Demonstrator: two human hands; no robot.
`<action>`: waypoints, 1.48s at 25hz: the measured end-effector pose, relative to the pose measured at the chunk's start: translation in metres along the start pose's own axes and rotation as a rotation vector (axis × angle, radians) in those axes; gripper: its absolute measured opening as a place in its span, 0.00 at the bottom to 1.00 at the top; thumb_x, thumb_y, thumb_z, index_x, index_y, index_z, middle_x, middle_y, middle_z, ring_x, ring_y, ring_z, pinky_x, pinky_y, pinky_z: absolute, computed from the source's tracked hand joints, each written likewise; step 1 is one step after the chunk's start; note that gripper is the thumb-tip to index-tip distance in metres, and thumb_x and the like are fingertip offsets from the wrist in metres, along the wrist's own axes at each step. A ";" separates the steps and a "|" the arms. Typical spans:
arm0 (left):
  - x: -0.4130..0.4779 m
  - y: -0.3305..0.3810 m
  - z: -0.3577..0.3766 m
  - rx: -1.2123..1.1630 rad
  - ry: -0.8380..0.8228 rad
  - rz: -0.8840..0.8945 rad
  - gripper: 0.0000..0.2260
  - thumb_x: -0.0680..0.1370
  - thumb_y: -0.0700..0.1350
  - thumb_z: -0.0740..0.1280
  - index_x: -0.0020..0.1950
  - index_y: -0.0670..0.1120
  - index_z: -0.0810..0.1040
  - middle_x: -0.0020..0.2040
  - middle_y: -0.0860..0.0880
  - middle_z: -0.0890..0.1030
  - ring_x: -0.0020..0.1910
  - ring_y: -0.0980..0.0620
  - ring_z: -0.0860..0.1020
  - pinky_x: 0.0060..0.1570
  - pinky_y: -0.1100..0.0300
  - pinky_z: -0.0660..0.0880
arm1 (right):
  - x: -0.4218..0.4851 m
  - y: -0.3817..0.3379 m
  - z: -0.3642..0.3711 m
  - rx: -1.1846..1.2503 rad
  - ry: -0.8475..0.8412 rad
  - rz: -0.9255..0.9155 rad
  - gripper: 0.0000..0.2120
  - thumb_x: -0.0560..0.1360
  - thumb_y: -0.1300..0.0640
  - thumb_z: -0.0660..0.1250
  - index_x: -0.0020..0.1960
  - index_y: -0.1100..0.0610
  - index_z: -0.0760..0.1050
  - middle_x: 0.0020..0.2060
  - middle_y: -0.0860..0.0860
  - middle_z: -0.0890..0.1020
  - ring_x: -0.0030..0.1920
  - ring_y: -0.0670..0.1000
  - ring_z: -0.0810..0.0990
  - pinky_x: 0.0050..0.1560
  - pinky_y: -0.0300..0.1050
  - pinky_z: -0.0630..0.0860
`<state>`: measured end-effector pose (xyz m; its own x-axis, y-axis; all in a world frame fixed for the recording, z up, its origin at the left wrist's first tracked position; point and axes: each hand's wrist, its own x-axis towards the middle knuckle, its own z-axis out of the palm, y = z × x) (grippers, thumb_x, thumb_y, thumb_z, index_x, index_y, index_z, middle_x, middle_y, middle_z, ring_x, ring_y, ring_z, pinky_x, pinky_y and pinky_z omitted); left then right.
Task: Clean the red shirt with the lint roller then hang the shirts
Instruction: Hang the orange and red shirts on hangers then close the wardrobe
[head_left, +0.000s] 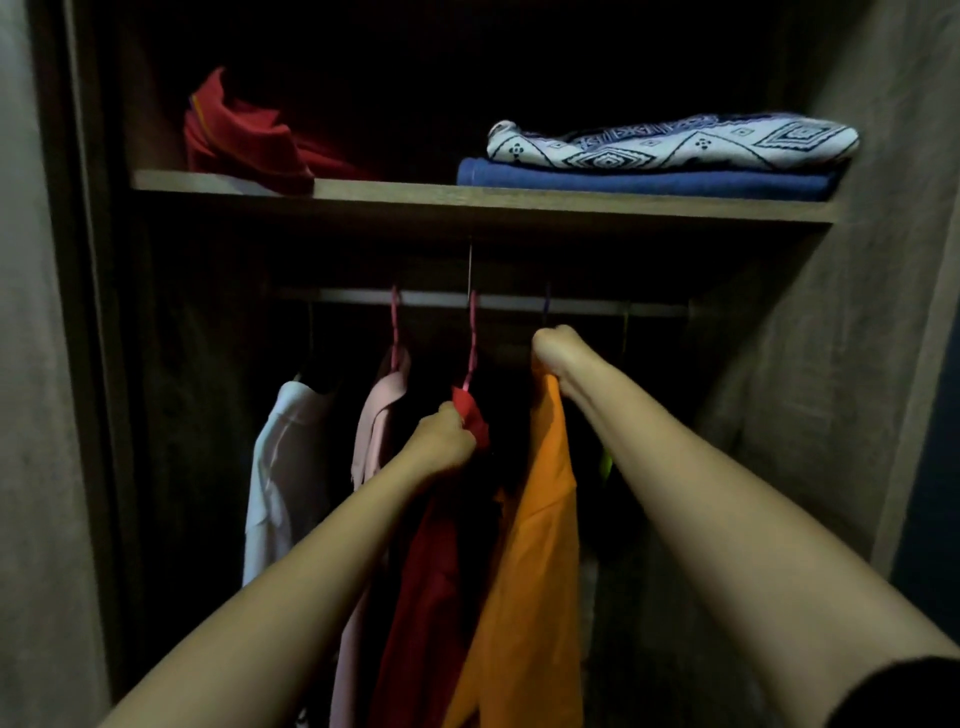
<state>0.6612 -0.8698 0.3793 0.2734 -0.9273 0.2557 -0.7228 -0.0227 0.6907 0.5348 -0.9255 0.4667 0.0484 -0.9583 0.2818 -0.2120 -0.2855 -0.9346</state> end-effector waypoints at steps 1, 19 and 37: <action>0.000 0.000 -0.001 0.002 0.006 0.014 0.20 0.76 0.43 0.61 0.68 0.41 0.65 0.63 0.39 0.74 0.58 0.41 0.75 0.49 0.59 0.69 | 0.009 0.003 0.002 -0.016 -0.010 0.011 0.18 0.75 0.64 0.57 0.64 0.67 0.70 0.53 0.60 0.79 0.52 0.61 0.79 0.53 0.48 0.77; -0.064 0.073 -0.132 0.506 1.037 1.067 0.09 0.75 0.46 0.61 0.38 0.42 0.74 0.34 0.43 0.78 0.30 0.42 0.78 0.24 0.52 0.74 | -0.084 -0.019 -0.026 -0.928 0.377 -1.271 0.11 0.71 0.53 0.63 0.48 0.59 0.74 0.44 0.56 0.77 0.45 0.57 0.75 0.47 0.50 0.73; -0.024 0.096 -0.276 0.783 0.520 0.256 0.38 0.64 0.73 0.63 0.71 0.63 0.57 0.77 0.45 0.51 0.73 0.36 0.53 0.64 0.30 0.57 | -0.037 -0.090 -0.024 -1.122 0.433 -1.082 0.38 0.66 0.32 0.51 0.66 0.54 0.70 0.70 0.62 0.67 0.70 0.63 0.66 0.68 0.59 0.63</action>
<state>0.7601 -0.7462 0.6264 0.1596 -0.6622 0.7321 -0.9654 -0.2595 -0.0242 0.5287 -0.8638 0.5458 0.4176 -0.1948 0.8875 -0.8424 -0.4489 0.2979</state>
